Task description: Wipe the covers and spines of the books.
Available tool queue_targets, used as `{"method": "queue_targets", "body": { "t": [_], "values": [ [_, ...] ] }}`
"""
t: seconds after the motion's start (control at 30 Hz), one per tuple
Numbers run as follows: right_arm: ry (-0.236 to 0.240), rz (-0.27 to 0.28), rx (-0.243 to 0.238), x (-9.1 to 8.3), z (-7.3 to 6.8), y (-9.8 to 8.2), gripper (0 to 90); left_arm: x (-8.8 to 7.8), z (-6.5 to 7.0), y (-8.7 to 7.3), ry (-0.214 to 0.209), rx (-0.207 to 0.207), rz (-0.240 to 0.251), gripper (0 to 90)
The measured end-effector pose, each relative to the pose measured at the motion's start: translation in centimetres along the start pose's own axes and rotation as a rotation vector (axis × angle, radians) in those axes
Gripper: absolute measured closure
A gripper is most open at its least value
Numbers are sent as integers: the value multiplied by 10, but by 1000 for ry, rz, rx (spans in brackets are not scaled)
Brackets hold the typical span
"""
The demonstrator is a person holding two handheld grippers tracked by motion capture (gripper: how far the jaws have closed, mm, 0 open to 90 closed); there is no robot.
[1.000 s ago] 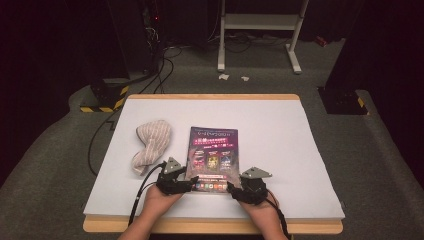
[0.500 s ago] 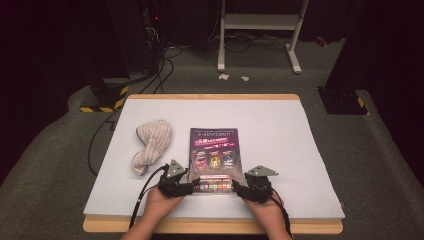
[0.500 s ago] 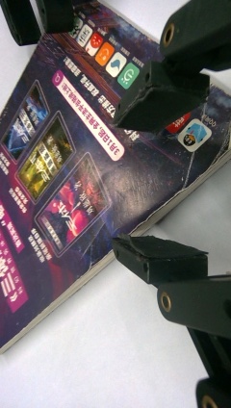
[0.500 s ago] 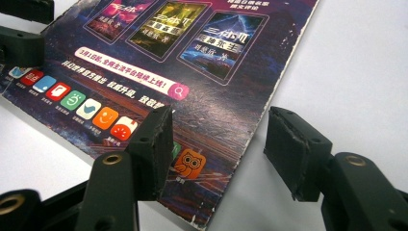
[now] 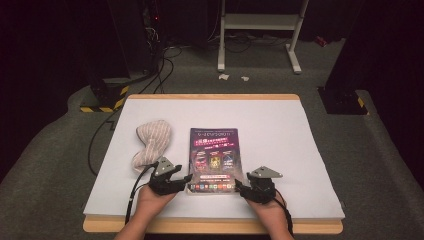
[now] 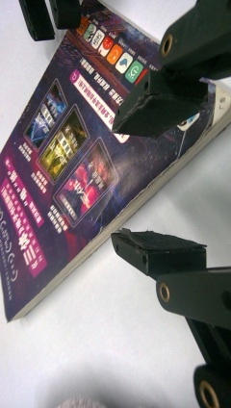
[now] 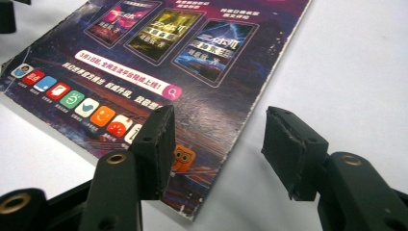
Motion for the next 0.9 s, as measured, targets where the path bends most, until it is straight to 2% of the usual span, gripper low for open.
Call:
{"method": "queue_targets", "body": {
  "t": [0.07,0.17,0.33,0.5,0.67,0.73,0.77,0.9],
  "values": [
    [-7,9,-2,-2,3,0,449,-5,-4,2,1,5,8,441],
    [-16,24,0,-5,6,1,435,-13,-12,3,8,-17,37,429],
    [-31,47,-6,-10,15,0,435,-21,-22,3,56,-11,28,427],
    [-71,67,-29,-10,28,-1,403,-28,-29,3,59,-29,37,425],
    [-63,55,-2,-10,39,-2,393,-39,-40,2,83,-18,24,426],
    [-59,58,22,-11,42,0,383,-44,-45,2,98,-13,1,403],
    [-62,61,22,-11,45,2,369,-47,-48,3,110,-17,9,376],
    [-62,69,31,-13,50,3,303,-60,-58,8,152,-20,40,359]
  ]
}}
Point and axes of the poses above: each handheld gripper's, and its own axes: x roughly forward along the jaws, y roughly out of its top, z roughly to its right, the point moved 8 cm from there along x, roughly forward along the jaws, and after that the axes turned 11 degrees about -y, right-handed, at the moved point
